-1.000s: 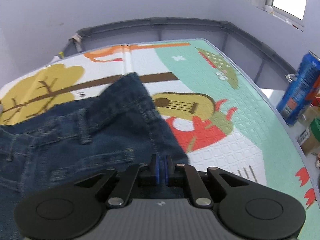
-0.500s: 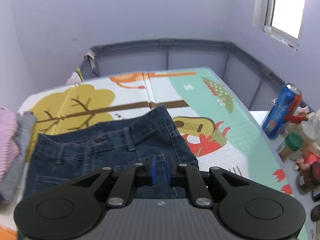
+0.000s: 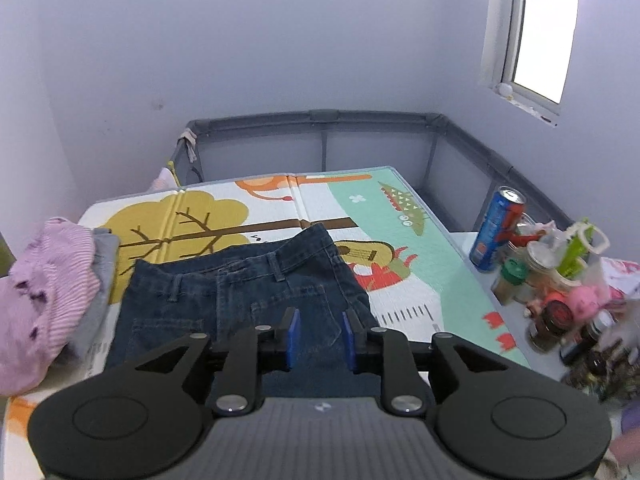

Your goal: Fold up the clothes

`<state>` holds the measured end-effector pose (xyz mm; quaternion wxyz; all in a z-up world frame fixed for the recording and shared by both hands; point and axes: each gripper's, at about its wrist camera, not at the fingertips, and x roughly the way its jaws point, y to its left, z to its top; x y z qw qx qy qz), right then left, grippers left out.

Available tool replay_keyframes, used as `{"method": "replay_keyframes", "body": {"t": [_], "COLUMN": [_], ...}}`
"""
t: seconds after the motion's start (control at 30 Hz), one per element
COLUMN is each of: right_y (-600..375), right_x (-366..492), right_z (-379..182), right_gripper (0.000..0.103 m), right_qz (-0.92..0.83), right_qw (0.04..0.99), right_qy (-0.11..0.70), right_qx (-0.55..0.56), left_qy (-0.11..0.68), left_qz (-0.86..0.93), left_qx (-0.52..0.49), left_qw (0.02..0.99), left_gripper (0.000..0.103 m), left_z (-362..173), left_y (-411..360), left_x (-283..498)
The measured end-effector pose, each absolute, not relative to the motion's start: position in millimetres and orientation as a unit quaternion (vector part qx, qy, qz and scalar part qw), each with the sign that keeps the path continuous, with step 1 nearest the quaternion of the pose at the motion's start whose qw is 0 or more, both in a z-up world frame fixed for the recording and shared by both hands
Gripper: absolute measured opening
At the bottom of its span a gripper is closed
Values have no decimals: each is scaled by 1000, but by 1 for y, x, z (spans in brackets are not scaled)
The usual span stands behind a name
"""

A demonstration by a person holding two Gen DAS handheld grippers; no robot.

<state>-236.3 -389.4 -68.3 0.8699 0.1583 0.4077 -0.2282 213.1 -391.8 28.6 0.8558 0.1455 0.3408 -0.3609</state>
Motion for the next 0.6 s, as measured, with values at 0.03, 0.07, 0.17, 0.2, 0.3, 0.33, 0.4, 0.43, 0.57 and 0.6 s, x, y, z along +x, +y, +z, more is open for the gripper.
{"method": "replay_keyframes", "body": {"t": [0.03,0.07,0.17,0.2,0.3,0.33,0.4,0.43,0.57,0.6], "right_y": [-388,-387,-382,-380,-374,-372,-368,-366,-358,-357], "right_x": [-235,-234,-231,-228,-222,-220,-216,-213,-204,-202], "right_z": [-66,-65,-58,-56,-48,-45,-41,-38,-30,-28], "right_gripper": [9,9,11,11,14,15,16,17,20,20], "right_qz": [-228,-227,-222,-220,-217,-216,-211,-208,-203,-201], "right_qw": [870,870,871,872,874,875,877,878,882,883], "right_qy": [407,407,405,404,402,401,399,398,393,392], "right_qx": [159,161,165,165,165,165,165,165,162,164], "left_qy": [338,334,327,329,336,338,337,337,354,359], "left_qz": [-360,-360,-358,-360,-362,-362,-361,-359,-352,-349], "left_qx": [149,153,169,171,169,168,162,160,142,139], "left_qw": [857,858,858,856,853,852,854,855,855,855], "left_gripper": [28,29,32,32,32,32,32,33,34,34], "left_z": [31,34,36,36,33,32,30,28,16,12], "left_y": [-384,-376,-353,-345,-320,-313,-295,-286,-250,-242], "left_x": [206,199,176,170,152,147,135,130,112,108]}}
